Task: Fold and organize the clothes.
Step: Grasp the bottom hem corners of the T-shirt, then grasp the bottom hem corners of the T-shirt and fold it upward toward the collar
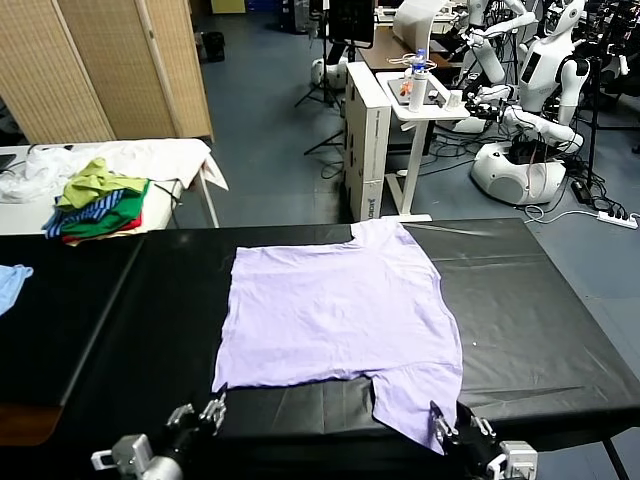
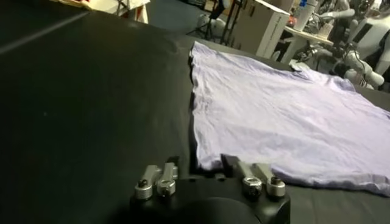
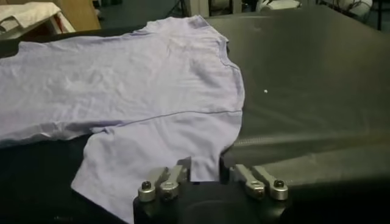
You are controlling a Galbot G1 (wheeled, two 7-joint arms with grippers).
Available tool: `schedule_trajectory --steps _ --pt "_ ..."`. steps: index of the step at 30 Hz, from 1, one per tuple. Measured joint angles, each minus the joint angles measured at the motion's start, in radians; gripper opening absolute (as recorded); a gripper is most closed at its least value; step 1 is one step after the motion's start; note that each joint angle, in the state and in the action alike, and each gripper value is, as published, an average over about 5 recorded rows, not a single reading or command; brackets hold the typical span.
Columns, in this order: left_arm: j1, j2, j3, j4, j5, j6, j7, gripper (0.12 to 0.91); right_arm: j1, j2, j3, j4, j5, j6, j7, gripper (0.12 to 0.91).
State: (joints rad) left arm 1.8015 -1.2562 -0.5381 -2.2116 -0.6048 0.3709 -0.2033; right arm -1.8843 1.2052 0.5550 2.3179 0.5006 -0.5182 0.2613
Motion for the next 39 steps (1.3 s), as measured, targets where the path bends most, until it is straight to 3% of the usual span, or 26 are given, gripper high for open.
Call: schedule_trajectory --steps 9,17,24,30,39 --pt "0.058 0.002 -0.027 -0.051 0.046 -0.014 -0.017 0.146 -0.118 -0.006 0.046 0.096 0.001 -0.002 0.006 0.140" --pt "0.160 -0.016 -0.045 -0.137 0.085 -0.033 -0.022 0.146 -0.116 -0.020 0.062 0.096 0.003 0.097 -0.062 0.140" --pt "0.163 -0.047 -0.043 -0.149 0.125 -0.087 -0.011 0.146 0.036 -0.057 0.041 0.006 0.037 0.190 -0.096 0.140" --pt "0.085 -0.084 -0.037 -0.098 0.152 -0.120 -0.004 0.146 0.216 -0.097 0.002 -0.117 0.061 0.190 -0.092 0.140" --pt "-0.065 -0.091 -0.018 0.002 0.175 -0.124 -0.001 0.146 0.456 -0.147 -0.084 -0.268 0.063 0.186 -0.084 0.140"
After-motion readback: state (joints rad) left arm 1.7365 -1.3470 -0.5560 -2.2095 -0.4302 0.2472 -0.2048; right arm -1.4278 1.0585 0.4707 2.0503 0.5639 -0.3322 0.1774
